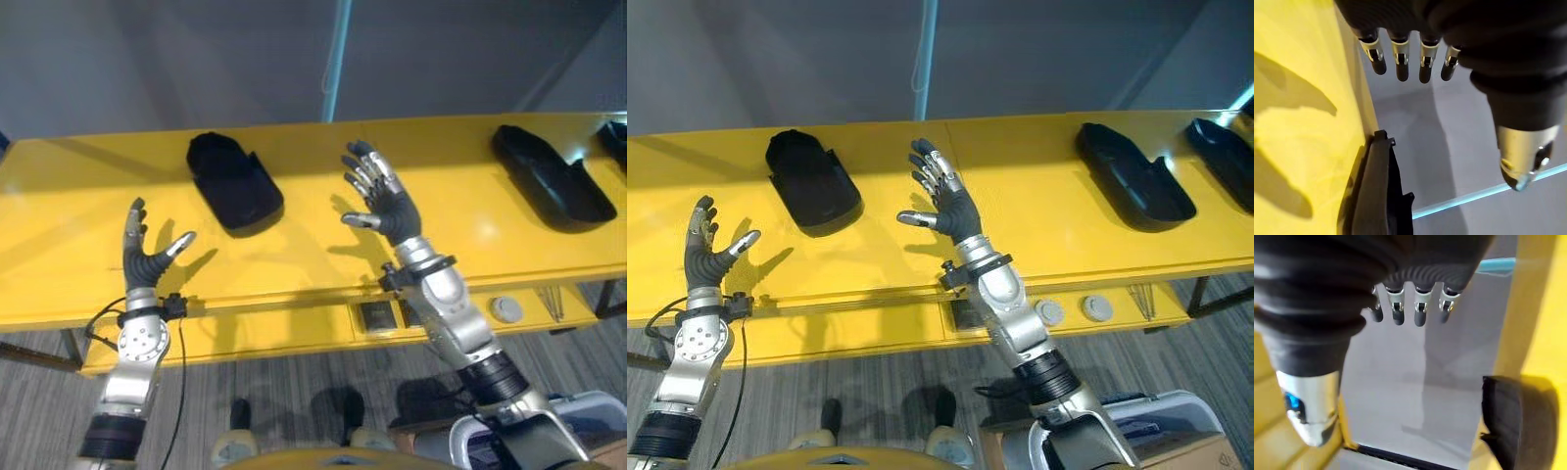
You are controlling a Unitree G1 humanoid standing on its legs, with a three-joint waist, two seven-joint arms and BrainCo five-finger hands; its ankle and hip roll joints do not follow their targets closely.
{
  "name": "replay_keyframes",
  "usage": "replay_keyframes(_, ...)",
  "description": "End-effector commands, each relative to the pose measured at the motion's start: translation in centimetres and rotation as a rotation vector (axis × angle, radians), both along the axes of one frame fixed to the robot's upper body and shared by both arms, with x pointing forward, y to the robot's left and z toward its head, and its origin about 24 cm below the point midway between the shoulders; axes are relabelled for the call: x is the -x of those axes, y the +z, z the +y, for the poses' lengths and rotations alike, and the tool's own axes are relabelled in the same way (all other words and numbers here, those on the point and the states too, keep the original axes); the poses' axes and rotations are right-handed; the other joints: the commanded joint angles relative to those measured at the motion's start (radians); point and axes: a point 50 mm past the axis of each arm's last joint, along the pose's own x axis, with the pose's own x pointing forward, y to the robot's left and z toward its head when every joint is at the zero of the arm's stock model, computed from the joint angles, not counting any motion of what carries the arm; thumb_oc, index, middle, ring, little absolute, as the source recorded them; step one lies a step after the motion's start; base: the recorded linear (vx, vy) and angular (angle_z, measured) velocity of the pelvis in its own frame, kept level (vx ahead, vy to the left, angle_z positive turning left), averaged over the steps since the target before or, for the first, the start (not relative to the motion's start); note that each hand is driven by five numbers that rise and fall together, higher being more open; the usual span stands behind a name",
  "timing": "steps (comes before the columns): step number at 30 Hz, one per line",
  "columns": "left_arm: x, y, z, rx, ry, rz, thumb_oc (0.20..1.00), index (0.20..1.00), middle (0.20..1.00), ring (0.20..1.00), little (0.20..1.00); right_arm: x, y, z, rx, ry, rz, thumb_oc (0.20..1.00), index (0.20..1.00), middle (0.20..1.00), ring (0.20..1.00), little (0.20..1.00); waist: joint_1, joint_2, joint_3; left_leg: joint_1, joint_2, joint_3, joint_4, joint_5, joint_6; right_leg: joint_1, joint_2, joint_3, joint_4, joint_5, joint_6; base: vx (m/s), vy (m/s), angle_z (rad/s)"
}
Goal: Move parts from the plastic box to the shelf.
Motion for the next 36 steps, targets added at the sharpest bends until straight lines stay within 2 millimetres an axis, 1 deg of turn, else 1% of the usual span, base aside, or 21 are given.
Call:
replay_keyframes(1,0.1,1.7,0.7,-0.094,-0.026,-0.079,1.000,1.000,1.000,1.000,1.000,-1.0,2.3,2.7,0.204,-0.008,-0.218,1.000,1.000,1.000,1.000,1.000,0.022,-0.049,-0.058,0.037,-0.029,0.025,0.002,-0.124,0.043,0.134,-0.042,-0.009,0.006,-0.184,0.033,0.00,-0.015,-0.13)
replay_keyframes(2,0.2,1.6,0.5,-0.098,-0.037,-0.073,1.000,1.000,1.000,1.000,1.000,-1.9,2.0,3.2,0.329,-0.047,-0.249,1.000,1.000,1.000,1.000,1.000,0.032,-0.053,-0.062,0.045,-0.027,0.027,0.002,-0.125,0.044,0.141,-0.041,-0.009,0.006,-0.185,0.031,0.00,-0.010,-0.16)
replay_keyframes(3,0.2,1.6,0.5,-0.098,-0.036,-0.074,1.000,1.000,1.000,1.000,1.000,-2.0,2.0,3.3,0.330,-0.047,-0.251,1.000,1.000,1.000,1.000,1.000,0.031,-0.052,-0.061,0.046,-0.026,0.028,0.002,-0.126,0.044,0.141,-0.041,-0.009,0.006,-0.185,0.031,-0.01,-0.018,-0.19)
replay_keyframes(4,0.3,1.4,0.1,-0.099,-0.053,-0.069,1.000,1.000,1.000,1.000,1.000,-3.2,1.6,4.3,0.454,-0.085,-0.284,1.000,1.000,1.000,1.000,1.000,0.046,-0.056,-0.060,0.046,-0.024,0.025,0.002,-0.124,0.045,0.144,-0.039,-0.011,0.005,-0.185,0.028,-0.01,-0.012,-0.08)
replay_keyframes(5,0.3,1.3,0.0,-0.099,-0.059,-0.064,1.000,1.000,1.000,1.000,1.000,-3.8,1.4,4.8,0.501,-0.101,-0.294,1.000,1.000,1.000,1.000,1.000,0.052,-0.058,-0.059,0.046,-0.024,0.023,0.002,-0.123,0.045,0.146,-0.038,-0.013,0.005,-0.185,0.027,-0.01,-0.012,-0.05)
replay_keyframes(6,0.3,1.3,0.0,-0.099,-0.057,-0.065,1.000,1.000,1.000,1.000,1.000,-3.8,1.4,5.0,0.502,-0.101,-0.297,1.000,1.000,1.000,1.000,1.000,0.050,-0.057,-0.058,0.046,-0.024,0.023,0.002,-0.123,0.045,0.146,-0.038,-0.013,0.005,-0.185,0.027,0.00,-0.007,0.07)
replay_keyframes(7,0.3,1.3,-0.1,-0.108,-0.063,-0.068,1.000,1.000,1.000,1.000,1.000,-4.9,1.3,5.8,0.605,-0.146,-0.335,1.000,1.000,1.000,1.000,1.000,0.064,-0.059,-0.053,0.044,-0.024,0.017,0.002,-0.121,0.045,0.147,-0.035,-0.016,0.006,-0.186,0.025,0.00,-0.004,0.09)
replay_keyframes(8,0.4,1.4,-0.1,-0.112,-0.064,-0.069,1.000,1.000,1.000,1.000,1.000,-5.5,1.2,6.1,0.656,-0.170,-0.347,1.000,1.000,1.000,1.000,1.000,0.074,-0.059,-0.053,0.041,-0.024,0.012,0.002,-0.119,0.046,0.147,-0.035,-0.018,0.005,-0.186,0.024,0.00,-0.008,0.08)
replay_keyframes(11,0.5,1.8,0.0,-0.121,-0.064,-0.088,1.000,1.000,1.000,1.000,1.000,-7.1,0.8,7.1,0.769,-0.244,-0.369,1.000,1.000,1.000,1.000,1.000,0.098,-0.061,-0.043,0.030,-0.026,-0.004,0.002,-0.114,0.046,0.148,-0.033,-0.027,0.006,-0.186,0.022,0.00,-0.006,0.06)
replay_keyframes(12,0.5,1.8,0.0,-0.122,-0.063,-0.089,1.000,1.000,1.000,1.000,1.000,-7.2,0.8,7.2,0.768,-0.245,-0.371,1.000,1.000,1.000,1.000,1.000,0.097,-0.062,-0.042,0.030,-0.026,-0.004,0.002,-0.114,0.046,0.148,-0.033,-0.027,0.006,-0.186,0.022,-0.01,-0.004,0.29)
replay_keyframes(13,0.6,2.0,0.0,-0.128,-0.069,-0.097,1.000,1.000,1.000,1.000,1.000,-7.8,0.6,7.7,0.808,-0.273,-0.372,1.000,1.000,1.000,1.000,1.000,0.114,-0.063,-0.036,0.021,-0.028,-0.016,0.002,-0.111,0.046,0.146,-0.032,-0.037,0.006,-0.186,0.022,-0.01,-0.007,0.34)
replay_keyframes(16,0.4,2.3,0.1,-0.137,-0.071,-0.106,1.000,1.000,1.000,1.000,1.000,-8.6,0.2,8.0,0.853,-0.318,-0.367,1.000,1.000,1.000,1.000,1.000,0.131,-0.064,-0.028,0.007,-0.031,-0.032,0.002,-0.106,0.046,0.142,-0.033,-0.049,0.006,-0.186,0.022,-0.01,-0.004,0.28)
replay_keyframes(20,-0.1,2.8,0.1,-0.152,-0.082,-0.120,1.000,1.000,1.000,1.000,1.000,-10.2,-0.5,6.9,0.927,-0.421,-0.320,1.000,1.000,1.000,1.000,1.000,0.166,-0.061,-0.014,-0.023,-0.039,-0.065,0.002,-0.095,0.045,0.136,-0.038,-0.076,0.006,-0.184,0.025,-0.03,-0.002,0.19)
replay_keyframes(22,-0.4,3.1,0.0,-0.162,-0.094,-0.129,1.000,1.000,1.000,1.000,1.000,-10.7,-1.0,6.4,0.971,-0.437,-0.286,1.000,1.000,1.000,1.000,1.000,0.178,-0.060,-0.009,-0.036,-0.043,-0.077,0.002,-0.090,0.044,0.134,-0.041,-0.089,0.006,-0.184,0.027,-0.03,-0.003,0.30)
replay_keyframes(23,-0.7,3.3,-0.2,-0.167,-0.108,-0.134,1.000,1.000,1.000,1.000,1.000,-11.2,-1.6,5.9,1.015,-0.459,-0.247,0.539,0.539,0.539,0.539,0.539,0.189,-0.058,-0.007,-0.048,-0.047,-0.091,0.002,-0.086,0.043,0.133,-0.044,-0.104,0.006,-0.182,0.028,-0.01,-0.001,0.26)
replay_keyframes(24,-0.7,3.3,-0.2,-0.167,-0.109,-0.136,1.000,1.000,1.000,1.000,1.000,-11.3,-2.2,5.6,1.042,-0.468,-0.224,0.256,0.256,0.256,0.256,0.256,0.192,-0.056,-0.007,-0.052,-0.049,-0.096,0.002,-0.085,0.043,0.133,-0.045,-0.111,0.006,-0.182,0.028,0.00,-0.001,0.27)
replay_keyframes(25,-0.7,3.3,-0.2,-0.167,-0.108,-0.136,1.000,1.000,1.000,1.000,1.000,-11.3,-2.2,5.6,1.042,-0.468,-0.225,0.200,0.200,0.200,0.200,0.200,0.191,-0.057,-0.007,-0.053,-0.049,-0.097,0.002,-0.085,0.043,0.133,-0.045,-0.112,0.006,-0.182,0.028,0.00,0.003,0.18)
replay_keyframes(27,-0.9,3.6,-0.1,-0.165,-0.106,-0.143,1.000,1.000,1.000,1.000,1.000,-11.4,-3.2,5.1,1.097,-0.486,-0.205,0.200,0.200,0.200,0.200,0.200,0.193,-0.054,-0.007,-0.059,-0.052,-0.104,0.002,-0.084,0.043,0.132,-0.045,-0.121,0.005,-0.183,0.029,0.00,0.004,0.16)
replay_keyframes(30,-1.0,3.6,-0.2,-0.161,-0.101,-0.147,1.000,1.000,1.000,1.000,1.000,-11.2,-4.0,4.9,1.124,-0.489,-0.192,0.200,0.200,0.200,0.200,0.200,0.187,-0.053,-0.006,-0.060,-0.052,-0.103,0.002,-0.084,0.043,0.130,-0.047,-0.118,0.005,-0.182,0.029,0.00,0.002,0.02)
replay_keyframes(35,-1.0,3.5,-0.4,-0.150,-0.106,-0.141,1.000,1.000,1.000,1.000,1.000,-11.0,-4.1,4.7,1.123,-0.490,-0.196,0.200,0.200,0.200,0.200,0.200,0.174,-0.051,-0.008,-0.055,-0.049,-0.096,0.002,-0.087,0.044,0.127,-0.046,-0.108,0.004,-0.182,0.027,0.00,-0.001,-0.01)
replay_keyframes(36,-1.0,3.4,-0.3,-0.146,-0.103,-0.136,1.000,1.000,1.000,1.000,1.000,-11.0,-4.2,4.4,1.118,-0.502,-0.191,0.200,0.200,0.200,0.200,0.200,0.166,-0.051,-0.008,-0.051,-0.046,-0.090,0.002,-0.089,0.043,0.126,-0.045,-0.104,0.005,-0.183,0.026,0.00,0.000,0.00)
